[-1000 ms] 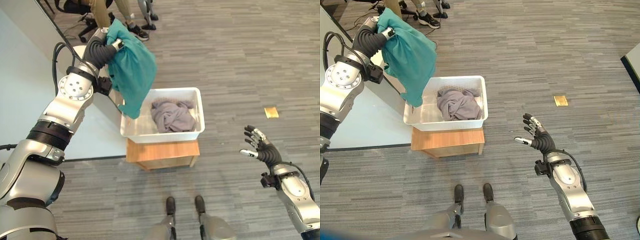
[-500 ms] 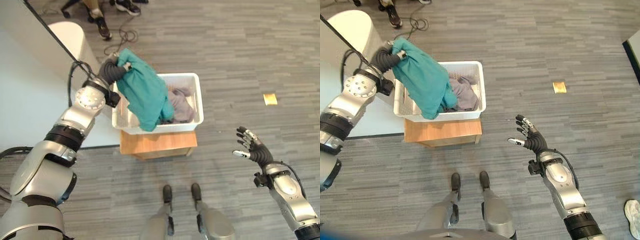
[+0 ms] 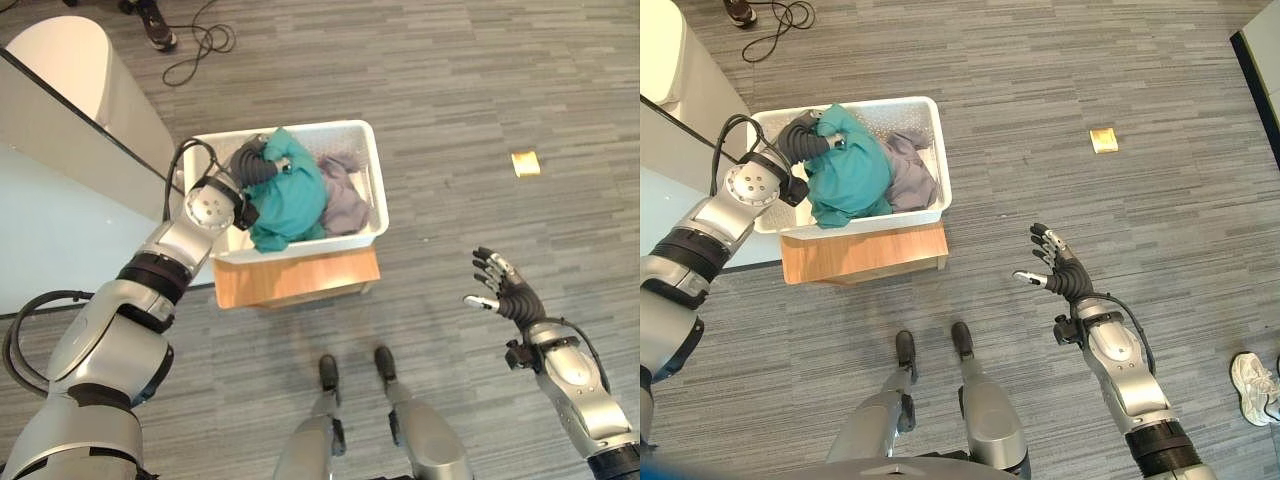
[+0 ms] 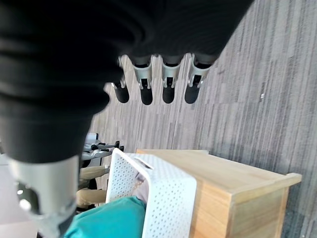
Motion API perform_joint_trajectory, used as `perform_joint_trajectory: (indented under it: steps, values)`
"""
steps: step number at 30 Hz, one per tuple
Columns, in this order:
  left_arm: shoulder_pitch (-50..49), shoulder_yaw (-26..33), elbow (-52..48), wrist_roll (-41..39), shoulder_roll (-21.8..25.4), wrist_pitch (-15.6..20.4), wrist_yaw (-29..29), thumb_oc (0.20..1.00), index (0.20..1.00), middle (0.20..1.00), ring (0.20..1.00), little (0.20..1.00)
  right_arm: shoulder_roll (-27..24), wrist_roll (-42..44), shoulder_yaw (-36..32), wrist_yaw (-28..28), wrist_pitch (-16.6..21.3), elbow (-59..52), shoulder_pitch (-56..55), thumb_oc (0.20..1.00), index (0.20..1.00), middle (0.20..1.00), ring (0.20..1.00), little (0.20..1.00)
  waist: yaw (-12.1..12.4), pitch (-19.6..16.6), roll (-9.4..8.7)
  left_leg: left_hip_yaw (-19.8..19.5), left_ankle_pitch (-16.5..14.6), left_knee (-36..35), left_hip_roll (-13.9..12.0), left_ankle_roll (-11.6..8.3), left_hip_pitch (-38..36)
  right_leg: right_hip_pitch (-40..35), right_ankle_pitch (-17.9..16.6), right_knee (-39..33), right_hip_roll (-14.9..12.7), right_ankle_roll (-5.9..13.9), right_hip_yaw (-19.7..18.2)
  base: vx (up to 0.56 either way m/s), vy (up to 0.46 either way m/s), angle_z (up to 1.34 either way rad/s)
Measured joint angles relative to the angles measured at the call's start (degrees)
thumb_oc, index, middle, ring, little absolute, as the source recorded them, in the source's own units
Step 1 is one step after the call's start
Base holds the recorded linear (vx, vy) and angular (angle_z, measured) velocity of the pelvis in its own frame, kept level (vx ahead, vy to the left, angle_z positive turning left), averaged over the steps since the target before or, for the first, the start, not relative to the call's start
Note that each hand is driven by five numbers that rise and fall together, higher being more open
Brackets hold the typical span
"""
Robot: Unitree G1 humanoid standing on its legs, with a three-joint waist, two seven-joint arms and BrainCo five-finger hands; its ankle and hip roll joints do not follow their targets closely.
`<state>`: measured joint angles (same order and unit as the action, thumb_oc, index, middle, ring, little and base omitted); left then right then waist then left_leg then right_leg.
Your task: Pick up bed clothes into laundry basket.
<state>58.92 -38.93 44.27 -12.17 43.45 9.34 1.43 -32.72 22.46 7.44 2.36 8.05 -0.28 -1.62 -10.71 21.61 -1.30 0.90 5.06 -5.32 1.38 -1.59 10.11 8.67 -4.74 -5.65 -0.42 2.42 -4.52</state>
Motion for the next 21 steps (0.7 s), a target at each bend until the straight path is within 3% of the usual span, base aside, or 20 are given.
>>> perform_joint_trajectory:
  steps: [4,6,9,12,14,15,16,17,18,19,20,21]
  values:
    - [0.5,0.0,-1.4,0.0,0.4,0.0,0.0,1.0,1.0,1.0,1.0,1.0,0.0,-0.1,-0.6,-0.2,0.0,-0.1,-0.6,1.0,1.0,1.0,1.0,1.0,0.2,0.0,0.06,-0.1,0.0,0.0,-0.4,0.0,0.0,-0.1,-0.2,0.0,0.4,-0.23,0.2,0.0,0.0,0.0]
    - [0.7,-1.8,-10.1,0.0,5.3,-0.3,-0.1,1.0,1.0,1.0,1.0,1.0,0.0,-0.1,-0.7,-0.2,0.0,0.0,-0.5,1.0,1.0,1.0,1.0,1.0,0.5,0.2,0.33,-0.4,0.1,0.0,-0.5,0.1,-0.2,-0.4,-0.3,0.0,0.5,-0.3,0.5,0.0,-0.005,0.06]
    - [0.4,0.0,-17.7,-1.2,8.6,1.3,-0.1,1.0,1.0,1.0,1.0,1.0,0.0,-0.1,-0.7,0.2,0.0,-0.2,-0.7,1.0,1.0,1.0,1.0,1.0,1.8,0.5,1.04,-1.1,0.1,0.0,-0.5,0.1,-1.4,-1.8,-0.3,0.0,0.5,-0.3,1.0,0.0,-0.019,0.08]
    - [-6.7,10.8,-27.2,-4.9,10.6,3.1,0.8,1.0,1.0,1.0,1.0,1.0,0.0,-1.6,-1.2,0.4,0.0,-1.0,-0.9,1.0,1.0,1.0,1.0,1.0,3.3,0.5,1.64,-1.6,0.1,0.0,-0.5,0.08,-2.6,-3.0,-0.2,0.0,0.6,-0.28,1.2,0.0,-0.023,0.03]
    - [-21.1,25.0,-38.9,-7.7,10.6,4.4,2.3,1.0,1.0,1.0,1.0,1.0,0.1,-2.4,-3.2,0.6,0.0,-1.6,-0.8,1.0,1.0,1.0,1.0,1.0,4.3,0.4,2.18,-2.3,-0.4,0.0,-0.5,-0.07,-3.8,-4.4,0.2,0.1,0.5,-0.22,1.6,0.0,-0.004,0.09]
    - [-29.7,31.2,-44.1,-8.0,9.6,5.8,2.6,1.0,1.0,1.0,1.0,1.0,0.1,-2.4,-6.1,0.3,0.1,-1.7,-2.5,1.0,1.0,1.0,1.0,1.0,5.3,0.3,2.61,-3.3,-0.9,0.0,-0.6,0.07,-5.1,-5.5,0.7,0.4,0.7,-0.39,1.7,0.01,-0.004,0.29]
    - [-31.3,31.9,-43.8,-8.0,8.8,6.0,2.7,1.0,1.0,1.0,1.0,1.0,0.1,-2.4,-7.5,0.1,0.1,-1.6,-3.6,1.0,1.0,1.0,1.0,1.0,6.3,0.1,3.14,-3.7,-0.8,0.0,-0.6,0.16,-5.4,-5.8,1.5,1.3,0.7,-0.5,2.5,0.03,-0.041,0.39]
    - [-35.2,34.1,-44.4,-8.9,6.1,5.7,2.8,1.0,1.0,1.0,1.0,1.0,0.5,-2.8,-8.1,-0.1,-0.4,-2.0,-4.4,1.0,1.0,1.0,1.0,1.0,7.9,0.5,4.17,-6.3,-1.7,-0.1,-0.4,0.13,-5.4,-5.5,3.2,5.4,0.6,0.64,2.7,0.02,-0.044,0.62]
    - [-41.9,39.5,-47.0,-10.8,-2.5,5.9,3.2,1.0,1.0,1.0,1.0,1.0,0.6,-4.3,-10.0,-0.2,-0.5,-4.4,-6.2,1.0,1.0,1.0,1.0,1.0,8.0,0.7,6.25,-8.9,-2.2,1.6,0.1,0.07,-6.4,-3.0,7.5,15.5,0.7,1.45,2.1,0.06,-0.18,1.45]
    - [-50.3,40.8,-47.7,-13.7,-12.5,5.9,3.4,1.0,1.0,1.0,1.0,1.0,0.6,-4.8,-10.0,-0.4,-0.5,-5.9,-10.7,1.0,1.0,1.0,1.0,1.0,6.5,-0.6,7.76,-14.5,-3.0,3.9,1.6,3.5,-9.2,0.8,13.2,30.7,0.3,1.62,0.4,0.04,-0.142,1.95]
    - [-52.8,39.9,-47.9,-15.2,-12.5,5.9,3.1,1.0,1.0,1.0,1.0,1.0,1.6,-5.4,-9.4,-0.3,-1.0,-6.5,-11.7,1.0,1.0,1.0,1.0,1.0,7.7,-1.7,7.6,-19.6,-2.4,4.6,2.9,2.35,-8.7,2.7,16.2,35.8,2.6,0.56,-4.9,0.14,-0.277,2.54]
    - [-54.0,40.2,-47.9,-16.4,-13.9,6.2,2.5,1.0,1.0,1.0,1.0,1.0,3.4,-6.3,-9.4,-0.4,-1.0,-6.5,-12.2,1.0,1.0,1.0,1.0,1.0,6.8,-2.8,8.05,-24.0,-3.5,5.8,3.2,1.98,-6.8,2.9,17.3,35.6,6.6,-0.93,-13.0,0.08,-0.228,2.53]
